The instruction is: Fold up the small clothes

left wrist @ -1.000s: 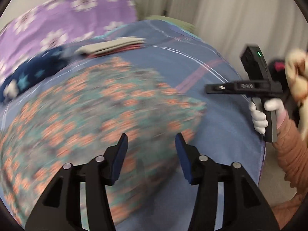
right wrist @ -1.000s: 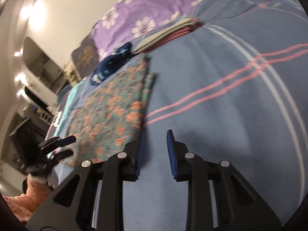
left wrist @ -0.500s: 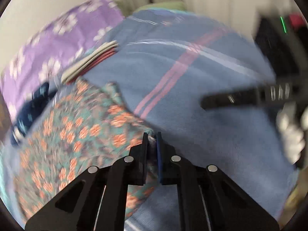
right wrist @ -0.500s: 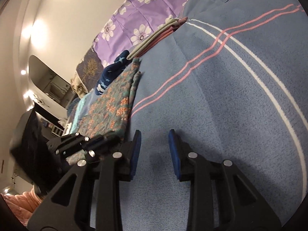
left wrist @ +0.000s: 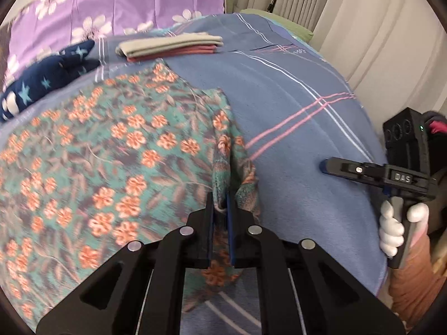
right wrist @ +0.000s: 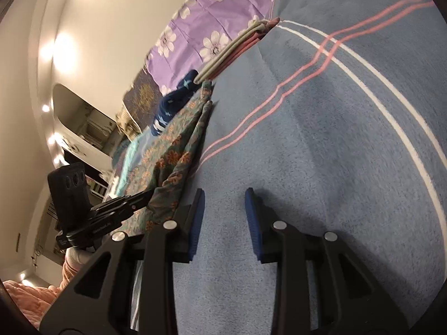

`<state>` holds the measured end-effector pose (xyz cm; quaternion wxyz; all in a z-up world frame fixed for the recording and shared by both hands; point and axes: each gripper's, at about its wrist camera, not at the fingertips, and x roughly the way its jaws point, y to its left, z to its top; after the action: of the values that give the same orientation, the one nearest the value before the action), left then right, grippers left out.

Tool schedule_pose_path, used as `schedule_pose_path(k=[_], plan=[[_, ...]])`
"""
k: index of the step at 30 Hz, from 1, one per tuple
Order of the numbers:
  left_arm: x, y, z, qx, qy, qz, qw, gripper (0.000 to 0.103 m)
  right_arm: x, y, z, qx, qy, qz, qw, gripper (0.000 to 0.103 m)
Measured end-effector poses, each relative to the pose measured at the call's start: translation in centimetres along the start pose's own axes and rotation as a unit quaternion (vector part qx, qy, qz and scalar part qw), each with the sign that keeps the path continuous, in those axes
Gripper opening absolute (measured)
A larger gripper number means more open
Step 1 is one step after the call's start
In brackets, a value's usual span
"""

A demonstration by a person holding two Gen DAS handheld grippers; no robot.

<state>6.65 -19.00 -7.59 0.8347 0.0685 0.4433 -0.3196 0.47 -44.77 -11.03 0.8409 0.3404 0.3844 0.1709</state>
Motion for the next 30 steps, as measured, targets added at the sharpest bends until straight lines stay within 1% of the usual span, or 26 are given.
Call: schedule_pose_path(k=[2, 4, 5, 7, 8, 9, 10, 11, 12, 13, 14, 15, 16, 17, 18, 19, 20, 21, 22, 23, 24, 25, 26, 30], plan=[[0.3, -0.2, 0.1, -0.003, 0.005, -0.006, 1.0000, 0.011, 0.5, 1.2, 1.4, -0.018, 0.004, -0.015, 1.000, 0.040], [0.3, -0.1, 0.0, -0.009, 0.008, -0.013, 0.9998, 0.015, 2.4, 2.6, 3.7, -0.031, 0.032, -0.008, 0.999, 0.041], [0.3, 0.0, -0.1, -0.011, 0.009, -0.017, 0.9998, 0.016, 3.2, 3.0, 4.4, -0.034, 0.039, -0.009, 0.999, 0.041], [0.2, 0.2, -0.3, -0.017, 0.010, -0.025, 0.9995, 0.016, 6.2, 3.7, 6.5, -0.036, 0.065, -0.022, 0.997, 0.041], [0.0, 0.3, -0.6, -0.022, 0.010, -0.031, 0.9992, 0.016, 7.3, 3.7, 7.1, -0.031, 0.076, -0.021, 0.996, 0.041], [0.1, 0.4, -0.7, -0.026, 0.010, -0.035, 0.9990, 0.016, 9.7, 3.7, 7.9, -0.020, 0.102, -0.010, 0.995, 0.043], [0.1, 0.5, -0.7, -0.029, 0.011, -0.039, 0.9988, 0.015, 11.2, 3.7, 8.2, -0.012, 0.118, -0.003, 0.993, 0.045], [0.2, 0.5, -0.7, -0.030, 0.012, -0.042, 0.9986, 0.016, 12.5, 3.7, 8.6, -0.008, 0.121, -0.002, 0.993, 0.047], [0.1, 0.4, -0.8, -0.029, 0.012, -0.044, 0.9985, 0.015, 13.1, 4.1, 9.0, -0.014, 0.115, -0.003, 0.993, 0.047], [0.2, 0.3, -0.8, -0.028, 0.013, -0.048, 0.9984, 0.015, 13.4, 4.5, 9.4, -0.022, 0.112, -0.006, 0.993, 0.045], [0.3, 0.1, -0.7, -0.025, 0.015, -0.057, 0.9980, 0.015, 13.6, 5.1, 9.8, -0.033, 0.100, -0.022, 0.994, 0.017], [0.3, -0.1, -0.6, -0.020, 0.016, -0.064, 0.9976, 0.011, 13.3, 5.3, 10.2, -0.033, 0.085, -0.028, 0.995, 0.002], [0.4, -0.4, -0.5, -0.013, 0.017, -0.075, 0.9969, 0.007, 12.6, 5.5, 10.6, -0.025, 0.064, -0.010, 0.998, 0.002], [0.3, -0.9, -0.4, -0.002, 0.015, -0.087, 0.9961, 0.007, 11.9, 5.6, 10.8, -0.021, 0.051, 0.015, 0.998, 0.002], [0.2, -1.5, -0.2, 0.011, 0.012, -0.085, 0.9963, 0.007, 11.2, 5.8, 11.0, -0.023, 0.034, 0.035, 0.999, 0.002], [0.3, -2.2, -0.1, 0.031, 0.010, -0.075, 0.9967, 0.007, 10.9, 5.9, 11.1, -0.031, 0.027, 0.032, 0.999, 0.002], [0.6, -2.5, 0.0, 0.038, 0.013, -0.071, 0.9966, 0.007, 11.4, 5.6, 10.8, -0.040, 0.025, 0.006, 0.999, 0.002], [0.9, -2.8, 0.0, 0.041, 0.019, -0.075, 0.9962, 0.007, 12.1, 5.1, 10.5, -0.044, 0.031, -0.018, 0.998, 0.002], [1.3, -3.1, -0.2, 0.040, 0.026, -0.087, 0.9951, 0.007, 13.0, 4.4, 10.1, -0.046, 0.039, -0.039, 0.997, 0.002], [1.8, -3.5, -0.4, 0.042, 0.033, -0.098, 0.9937, 0.007, 13.9, 3.5, 9.7, -0.044, 0.048, -0.048, 0.997, 0.002], [2.0, -4.1, -0.7, 0.055, 0.032, -0.090, 0.9939, 0.008, 14.2, 2.3, 9.4, -0.025, 0.049, -0.026, 0.998, 0.001], [2.2, -4.8, -1.1, 0.075, 0.028, -0.078, 0.9937, 0.008, 13.8, 1.8, 9.7, -0.012, 0.049, -0.008, 0.999, 0.001], [2.2, -5.1, -1.2, 0.080, 0.027, -0.077, 0.9934, 0.009, 13.3, 1.6, 9.9, -0.002, 0.048, 0.009, 0.999, 0.001], [1.6, -4.7, -1.2, 0.069, 0.030, -0.093, 0.9928, 0.009, 13.3, 2.0, 9.1, -0.028, 0.040, -0.011, 0.999, 0.002]])
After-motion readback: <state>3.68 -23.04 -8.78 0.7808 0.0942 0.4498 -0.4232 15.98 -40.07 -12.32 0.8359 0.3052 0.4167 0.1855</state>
